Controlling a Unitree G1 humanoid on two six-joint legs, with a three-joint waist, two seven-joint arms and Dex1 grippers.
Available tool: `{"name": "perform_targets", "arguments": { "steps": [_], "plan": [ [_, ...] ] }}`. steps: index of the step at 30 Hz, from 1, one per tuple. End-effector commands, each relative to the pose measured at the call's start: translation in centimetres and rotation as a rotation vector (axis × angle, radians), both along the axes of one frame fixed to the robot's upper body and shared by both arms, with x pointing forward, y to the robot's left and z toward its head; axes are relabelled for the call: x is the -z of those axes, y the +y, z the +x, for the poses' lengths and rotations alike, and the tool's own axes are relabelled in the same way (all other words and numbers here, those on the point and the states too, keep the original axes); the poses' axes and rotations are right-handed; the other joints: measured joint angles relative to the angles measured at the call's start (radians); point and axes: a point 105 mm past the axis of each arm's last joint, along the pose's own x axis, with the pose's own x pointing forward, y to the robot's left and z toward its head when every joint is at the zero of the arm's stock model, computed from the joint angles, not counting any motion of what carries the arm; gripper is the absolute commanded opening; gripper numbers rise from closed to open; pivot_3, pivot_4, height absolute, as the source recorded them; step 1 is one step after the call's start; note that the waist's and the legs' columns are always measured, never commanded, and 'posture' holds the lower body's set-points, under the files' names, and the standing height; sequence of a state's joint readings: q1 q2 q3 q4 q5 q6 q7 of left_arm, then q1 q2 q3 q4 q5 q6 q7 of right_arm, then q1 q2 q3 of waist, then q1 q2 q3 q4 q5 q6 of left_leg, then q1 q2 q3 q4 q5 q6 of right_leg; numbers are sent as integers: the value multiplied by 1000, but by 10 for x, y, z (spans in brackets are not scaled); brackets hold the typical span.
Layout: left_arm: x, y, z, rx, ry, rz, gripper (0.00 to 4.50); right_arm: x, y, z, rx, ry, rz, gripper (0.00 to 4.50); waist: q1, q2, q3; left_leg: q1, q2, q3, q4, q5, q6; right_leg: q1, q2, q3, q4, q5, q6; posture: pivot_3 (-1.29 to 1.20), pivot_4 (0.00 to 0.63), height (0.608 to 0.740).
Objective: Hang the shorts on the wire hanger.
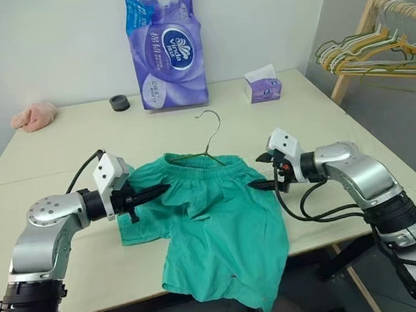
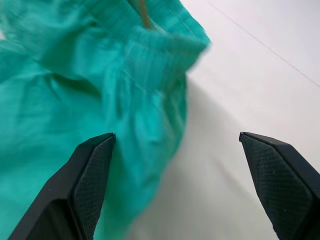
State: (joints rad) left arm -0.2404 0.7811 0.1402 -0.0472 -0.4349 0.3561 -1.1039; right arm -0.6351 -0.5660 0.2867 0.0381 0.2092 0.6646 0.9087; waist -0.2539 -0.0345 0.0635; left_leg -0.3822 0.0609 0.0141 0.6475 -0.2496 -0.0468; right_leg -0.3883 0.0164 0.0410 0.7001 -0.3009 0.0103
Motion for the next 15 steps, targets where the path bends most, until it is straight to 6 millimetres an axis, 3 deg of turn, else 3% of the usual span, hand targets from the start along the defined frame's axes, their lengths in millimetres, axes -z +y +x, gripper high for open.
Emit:
{"name": "perform_targets", "arguments": {
  "steps": [1,8,15],
  "plan": [
    [-10,-6,-1,36,-54,20,896,-4,3,6,13,-35,21,4258,-3,0,0,0,0,0,0,0,0,0,0,0,0,0,0,-243,0,740],
    [-11,-5,0,40,-60,29,881,9,28,-2,-132,50,18,4258,-3,0,0,0,0,0,0,0,0,0,0,0,0,0,0,-237,0,740],
    [-11,-5,-2,44,-55,31,875,27,45,17,-158,64,-33,4258,-10,0,0,0,0,0,0,0,0,0,0,0,0,0,0,-233,0,740]
  ]
}}
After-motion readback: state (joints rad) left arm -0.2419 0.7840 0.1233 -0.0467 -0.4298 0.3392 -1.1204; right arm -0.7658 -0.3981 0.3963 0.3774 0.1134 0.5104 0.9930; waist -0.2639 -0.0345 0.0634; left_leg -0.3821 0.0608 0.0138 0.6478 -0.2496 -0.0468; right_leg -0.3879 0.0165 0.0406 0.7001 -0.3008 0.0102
